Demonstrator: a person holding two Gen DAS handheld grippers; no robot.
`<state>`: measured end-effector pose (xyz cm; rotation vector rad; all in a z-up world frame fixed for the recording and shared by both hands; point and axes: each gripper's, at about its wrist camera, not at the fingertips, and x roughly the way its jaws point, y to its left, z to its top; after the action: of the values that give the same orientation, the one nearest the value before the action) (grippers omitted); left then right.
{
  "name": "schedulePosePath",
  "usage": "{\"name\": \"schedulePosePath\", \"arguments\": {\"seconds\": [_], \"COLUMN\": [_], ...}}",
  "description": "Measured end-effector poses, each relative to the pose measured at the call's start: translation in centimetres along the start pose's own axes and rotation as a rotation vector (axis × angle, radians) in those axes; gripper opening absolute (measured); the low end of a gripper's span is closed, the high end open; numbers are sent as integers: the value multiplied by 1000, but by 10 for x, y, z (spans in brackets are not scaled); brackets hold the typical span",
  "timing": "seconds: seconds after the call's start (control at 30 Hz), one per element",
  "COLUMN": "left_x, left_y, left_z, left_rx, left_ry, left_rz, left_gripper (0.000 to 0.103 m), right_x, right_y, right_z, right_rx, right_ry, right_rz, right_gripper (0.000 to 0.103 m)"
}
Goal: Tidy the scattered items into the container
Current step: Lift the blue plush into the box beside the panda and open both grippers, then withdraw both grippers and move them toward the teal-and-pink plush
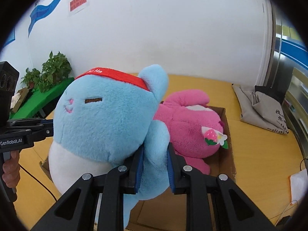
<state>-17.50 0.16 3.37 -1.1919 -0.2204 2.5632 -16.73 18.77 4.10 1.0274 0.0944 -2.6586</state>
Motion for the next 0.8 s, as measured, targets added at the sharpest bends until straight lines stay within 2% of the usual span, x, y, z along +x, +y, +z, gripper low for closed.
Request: {"name": "schedulePosePath", "arguments": {"seconds": [0.1,0.27,0.4,0.5,0.57,0.6,0.67,0.7,0.73,0.8], "left_x": [38,52,63,65,57,51,34,22,7,-23], "left_y": [16,6,-3,-13,-15,-16,-17,-19,-20,-24], "left_z": [-19,-29,-33,-35,-34,-34,-35,-36,-39,-43], "left_rx": [-32,29,75,132,147,149,146,137,124,114], "left_ry": [85,94,110,101,90,85,62,36,-8,-110], "left_rz": [36,74,142,213,219,218,197,186,197,242], "left_gripper": [19,19,21,25,30,34,45,62,84,99], "right_x": [42,87,91,84,75,69,51,39,29,10], "right_y": [-3,-10,-7,-11,-13,-16,-20,-20,-19,-13], "right_z": [-18,-46,-53,-53,-55,-55,-57,-58,-58,-57], "right_rx": [27,92,83,100,104,109,125,131,132,113], "right_ry": [92,223,246,246,232,221,182,155,127,80], "right_rz": [13,9,-19,-61,-72,-77,-104,-117,-131,-152], "right_gripper": [21,21,23,31,41,45,74,80,81,81]}}
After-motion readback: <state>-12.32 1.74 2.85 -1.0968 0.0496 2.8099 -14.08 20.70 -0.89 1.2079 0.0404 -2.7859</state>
